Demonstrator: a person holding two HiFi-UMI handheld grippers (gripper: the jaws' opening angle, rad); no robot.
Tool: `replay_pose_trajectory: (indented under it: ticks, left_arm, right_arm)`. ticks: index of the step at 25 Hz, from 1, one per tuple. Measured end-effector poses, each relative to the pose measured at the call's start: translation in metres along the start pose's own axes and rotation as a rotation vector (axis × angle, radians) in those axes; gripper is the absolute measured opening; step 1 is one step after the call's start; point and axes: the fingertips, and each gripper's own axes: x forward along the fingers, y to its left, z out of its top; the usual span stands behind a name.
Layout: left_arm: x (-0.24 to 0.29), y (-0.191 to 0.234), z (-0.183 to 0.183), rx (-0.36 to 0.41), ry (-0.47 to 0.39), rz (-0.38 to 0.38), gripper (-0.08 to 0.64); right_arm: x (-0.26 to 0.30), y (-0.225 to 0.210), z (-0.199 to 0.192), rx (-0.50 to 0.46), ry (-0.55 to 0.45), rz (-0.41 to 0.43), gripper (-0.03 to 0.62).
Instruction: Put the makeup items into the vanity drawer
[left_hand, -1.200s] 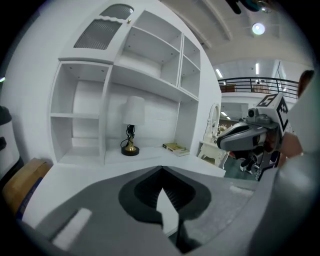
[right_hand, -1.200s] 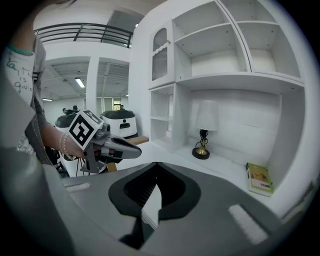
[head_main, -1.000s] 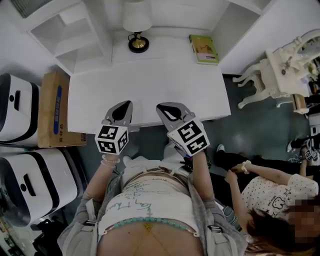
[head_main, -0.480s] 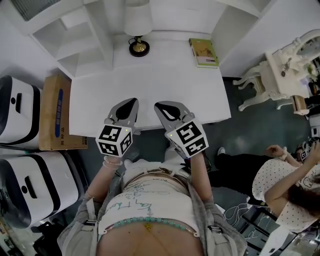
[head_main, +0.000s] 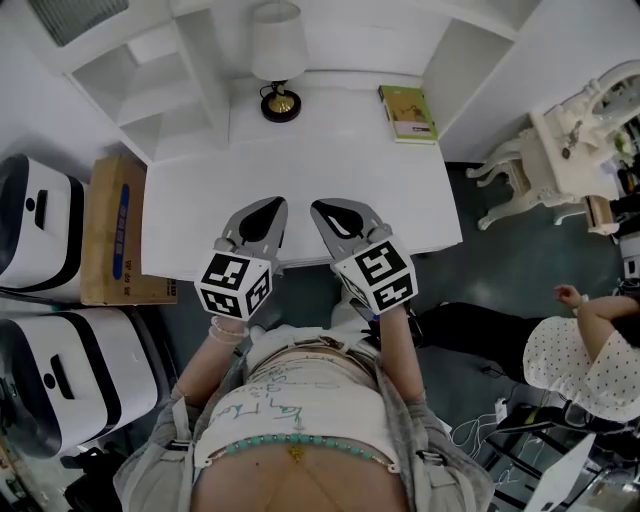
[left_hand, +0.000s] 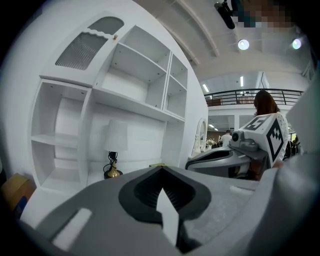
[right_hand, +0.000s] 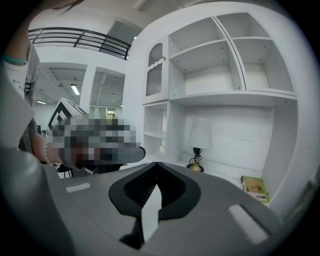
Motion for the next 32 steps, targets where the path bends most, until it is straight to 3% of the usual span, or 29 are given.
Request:
replay_pose_trajectory:
  ticks: [32]
  left_arm:
    - [0.026, -0.018, 0.004, 0.029, 0.023, -0.084, 0.0]
  right_arm:
    - [-0.009, -0.024, -0.002, 0.014, 0.012, -0.06, 0.028]
